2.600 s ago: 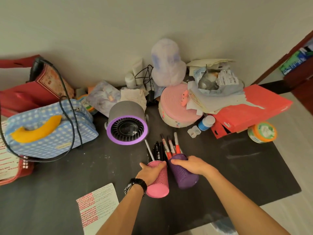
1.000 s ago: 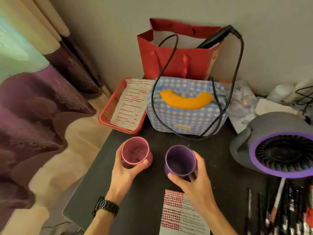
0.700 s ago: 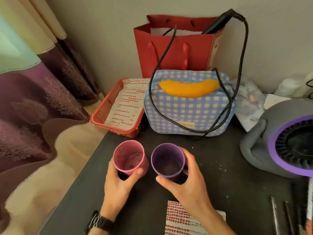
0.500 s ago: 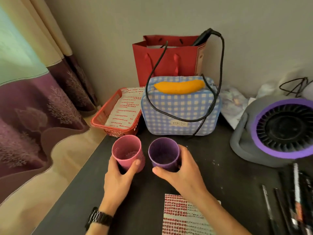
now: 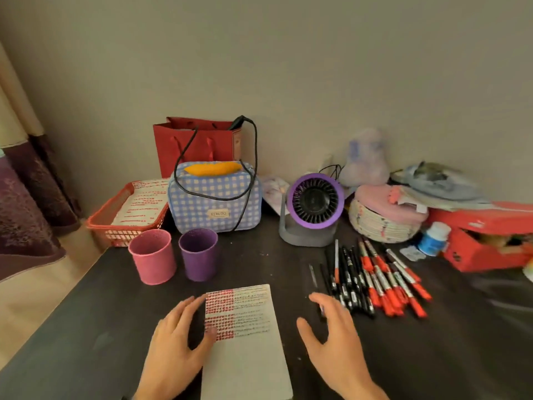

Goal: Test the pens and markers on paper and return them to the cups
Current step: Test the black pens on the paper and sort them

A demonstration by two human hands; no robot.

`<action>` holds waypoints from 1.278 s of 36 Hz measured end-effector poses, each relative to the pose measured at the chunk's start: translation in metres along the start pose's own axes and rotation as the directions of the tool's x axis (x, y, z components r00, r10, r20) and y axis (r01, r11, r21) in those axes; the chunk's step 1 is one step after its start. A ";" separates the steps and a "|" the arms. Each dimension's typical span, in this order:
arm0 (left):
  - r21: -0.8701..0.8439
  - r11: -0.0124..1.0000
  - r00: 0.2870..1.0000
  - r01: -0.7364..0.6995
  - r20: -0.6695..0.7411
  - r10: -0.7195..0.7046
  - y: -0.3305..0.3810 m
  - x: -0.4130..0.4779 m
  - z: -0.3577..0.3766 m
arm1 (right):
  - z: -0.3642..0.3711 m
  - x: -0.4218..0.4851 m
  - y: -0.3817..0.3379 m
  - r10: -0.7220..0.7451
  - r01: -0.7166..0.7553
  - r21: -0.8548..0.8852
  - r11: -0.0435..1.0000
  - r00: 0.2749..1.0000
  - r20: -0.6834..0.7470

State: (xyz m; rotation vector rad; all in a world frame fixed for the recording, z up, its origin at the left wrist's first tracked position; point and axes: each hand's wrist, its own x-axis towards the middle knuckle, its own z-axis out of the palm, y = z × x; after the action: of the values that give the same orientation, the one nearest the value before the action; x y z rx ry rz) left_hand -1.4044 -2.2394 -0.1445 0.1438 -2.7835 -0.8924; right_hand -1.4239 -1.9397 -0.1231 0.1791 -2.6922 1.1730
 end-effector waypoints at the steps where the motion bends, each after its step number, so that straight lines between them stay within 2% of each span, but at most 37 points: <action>1: 0.027 0.999 0.999 -0.044 0.027 0.044 0.005 -0.002 0.003 | -0.004 -0.009 0.008 -0.020 0.019 -0.060 0.998 1.000 -0.012; 4: 0.142 0.985 0.990 -0.101 0.108 0.086 0.012 -0.003 0.012 | -0.013 -0.025 0.027 -0.023 0.020 -0.173 0.985 1.000 -0.015; 7: 0.211 0.972 0.987 -0.105 0.145 0.075 0.014 0.004 0.020 | -0.020 -0.032 0.034 -0.018 0.014 -0.198 0.980 1.000 -0.020; 12: 0.227 0.961 0.973 -0.156 0.203 0.110 0.025 0.006 0.027 | -0.021 -0.037 0.039 0.009 0.007 -0.312 0.950 0.999 0.051; 16: 0.198 0.961 0.963 -0.191 0.228 0.145 0.044 0.006 0.035 | -0.019 -0.031 0.040 -0.006 0.058 -0.419 0.906 0.992 0.124; 22: 0.224 0.948 0.961 -0.228 0.206 0.183 0.053 -0.004 0.047 | -0.015 -0.020 0.043 -0.018 0.123 -0.506 0.854 0.978 0.207; 26: 0.214 0.950 0.962 -0.226 0.203 0.183 0.048 -0.005 0.047 | -0.013 -0.021 0.044 -0.021 0.101 -0.508 0.855 0.987 0.160; 31: 0.190 0.952 0.957 -0.239 0.212 0.197 0.050 -0.008 0.042 | -0.012 -0.026 0.041 -0.036 0.044 -0.430 0.902 0.999 0.028; 40: 0.161 0.956 0.950 -0.247 0.234 0.206 0.049 -0.010 0.038 | -0.012 -0.031 0.039 -0.040 -0.023 -0.394 0.919 0.988 -0.149; 46: 0.193 0.948 0.943 -0.254 0.266 0.199 0.050 -0.007 0.037 | -0.014 -0.031 0.034 -0.058 -0.020 -0.425 0.905 0.984 -0.170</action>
State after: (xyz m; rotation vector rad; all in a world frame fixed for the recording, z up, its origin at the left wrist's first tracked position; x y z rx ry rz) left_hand -1.4078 -2.1771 -0.1458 -0.2684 -3.0395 -0.5707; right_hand -1.3978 -1.9053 -0.1446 0.0296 -2.6954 0.5376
